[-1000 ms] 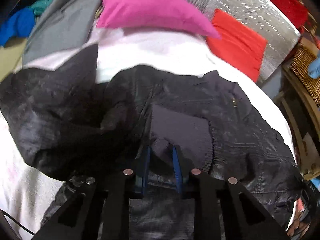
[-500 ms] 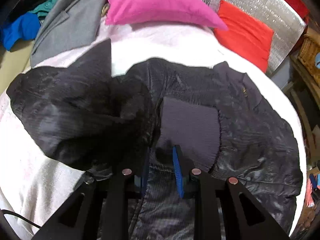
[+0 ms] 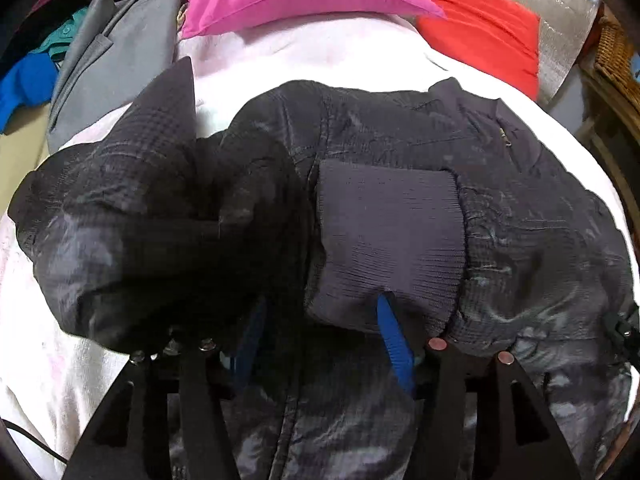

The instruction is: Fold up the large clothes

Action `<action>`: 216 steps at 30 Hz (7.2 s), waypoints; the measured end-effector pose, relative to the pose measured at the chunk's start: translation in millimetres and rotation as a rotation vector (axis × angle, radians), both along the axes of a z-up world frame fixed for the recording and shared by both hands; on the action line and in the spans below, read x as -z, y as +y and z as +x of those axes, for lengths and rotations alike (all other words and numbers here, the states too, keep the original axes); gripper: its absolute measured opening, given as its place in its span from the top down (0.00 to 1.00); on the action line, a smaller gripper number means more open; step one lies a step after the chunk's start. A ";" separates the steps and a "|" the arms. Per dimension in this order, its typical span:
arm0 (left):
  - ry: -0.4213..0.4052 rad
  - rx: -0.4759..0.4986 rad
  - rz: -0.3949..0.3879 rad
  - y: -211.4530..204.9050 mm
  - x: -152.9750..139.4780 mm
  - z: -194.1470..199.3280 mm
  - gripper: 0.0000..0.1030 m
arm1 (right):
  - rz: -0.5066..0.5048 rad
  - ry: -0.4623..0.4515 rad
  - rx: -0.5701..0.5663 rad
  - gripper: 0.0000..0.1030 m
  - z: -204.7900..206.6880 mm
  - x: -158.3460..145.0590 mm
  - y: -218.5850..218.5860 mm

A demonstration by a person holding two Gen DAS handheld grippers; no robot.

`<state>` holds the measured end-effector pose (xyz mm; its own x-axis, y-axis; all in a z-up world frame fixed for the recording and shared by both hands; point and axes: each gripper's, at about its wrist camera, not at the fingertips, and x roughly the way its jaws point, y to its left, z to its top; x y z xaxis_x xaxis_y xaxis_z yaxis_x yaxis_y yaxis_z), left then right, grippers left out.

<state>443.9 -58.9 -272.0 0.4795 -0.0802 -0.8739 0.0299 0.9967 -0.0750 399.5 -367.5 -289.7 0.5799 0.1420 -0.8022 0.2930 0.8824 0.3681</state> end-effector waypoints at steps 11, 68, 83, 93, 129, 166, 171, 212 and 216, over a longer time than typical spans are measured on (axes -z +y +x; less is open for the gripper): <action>-0.299 -0.180 -0.106 72.0 -83.6 -41.8 0.22 | 0.052 -0.134 0.028 0.57 -17.5 -26.8 2.7; -0.298 0.190 -0.383 -18.2 -72.1 -26.4 0.92 | 0.076 -0.132 0.118 0.56 -27.4 -30.2 -18.4; -0.156 0.383 -0.224 -62.8 -40.9 -74.6 0.47 | 0.141 -0.131 0.145 0.42 -32.8 -30.3 -32.0; -0.277 0.102 -0.312 67.3 -75.8 -81.7 0.33 | 0.132 -0.179 0.024 0.42 -29.2 -45.4 7.2; -0.079 0.073 -0.709 50.9 -48.1 -52.0 0.51 | 0.119 -0.164 0.034 0.35 -30.1 -37.2 -4.9; -0.179 0.606 -0.395 -136.7 -62.4 -76.0 0.29 | 0.140 -0.180 0.243 0.35 -55.7 -31.0 -79.3; -0.243 0.534 -0.546 -84.3 -84.9 -62.7 0.24 | 0.186 -0.193 0.220 0.35 -53.6 -32.8 -81.3; -0.080 -0.090 -0.215 39.8 -24.8 1.9 0.24 | 0.605 -0.283 0.382 0.15 -62.6 6.0 -116.7; -0.076 -0.083 -0.226 40.9 -22.3 4.7 0.34 | 0.544 -0.270 0.348 0.25 -53.0 2.8 -115.3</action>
